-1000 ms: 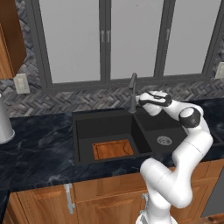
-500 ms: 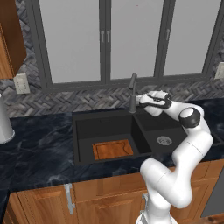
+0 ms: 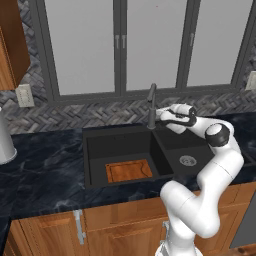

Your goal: Turn on the sink faucet with hot water and rinse the cutting board for ten seconds, then turn off the faucet. Push the cutting board to reach the water if necessary.

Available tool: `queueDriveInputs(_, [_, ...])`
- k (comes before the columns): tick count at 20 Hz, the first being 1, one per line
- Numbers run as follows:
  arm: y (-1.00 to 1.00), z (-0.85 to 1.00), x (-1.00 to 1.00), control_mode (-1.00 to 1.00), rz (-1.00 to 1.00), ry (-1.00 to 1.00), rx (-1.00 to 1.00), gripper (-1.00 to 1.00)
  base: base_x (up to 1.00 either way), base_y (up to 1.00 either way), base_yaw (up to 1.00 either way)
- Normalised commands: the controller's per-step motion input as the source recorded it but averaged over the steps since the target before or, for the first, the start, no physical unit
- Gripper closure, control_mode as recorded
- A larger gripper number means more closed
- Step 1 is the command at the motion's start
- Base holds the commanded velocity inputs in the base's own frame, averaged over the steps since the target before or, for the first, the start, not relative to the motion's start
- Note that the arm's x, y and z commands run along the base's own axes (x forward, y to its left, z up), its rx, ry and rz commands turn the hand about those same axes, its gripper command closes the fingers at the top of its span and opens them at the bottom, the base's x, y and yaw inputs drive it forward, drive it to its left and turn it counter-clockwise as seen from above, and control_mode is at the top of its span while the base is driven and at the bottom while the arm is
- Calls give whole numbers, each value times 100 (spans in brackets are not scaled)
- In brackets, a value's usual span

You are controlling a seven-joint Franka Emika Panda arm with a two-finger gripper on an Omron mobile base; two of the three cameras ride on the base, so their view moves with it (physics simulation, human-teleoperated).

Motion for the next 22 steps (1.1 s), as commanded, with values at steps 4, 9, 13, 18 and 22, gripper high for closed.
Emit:
queueDriveInputs(4, [-43,0,0,-100,0,0,0,100,0,0,0])
queueDriveInputs(9, [-48,0,0,-100,0,0,0,100,0,0,0])
queueDriveInputs(13, [-51,0,0,-100,0,0,0,100,0,0,0])
queueDriveInputs(18, [-51,0,0,-100,0,0,0,100,0,0,0])
queueDriveInputs(22, [-50,0,0,-100,0,0,0,100,0,0,0])
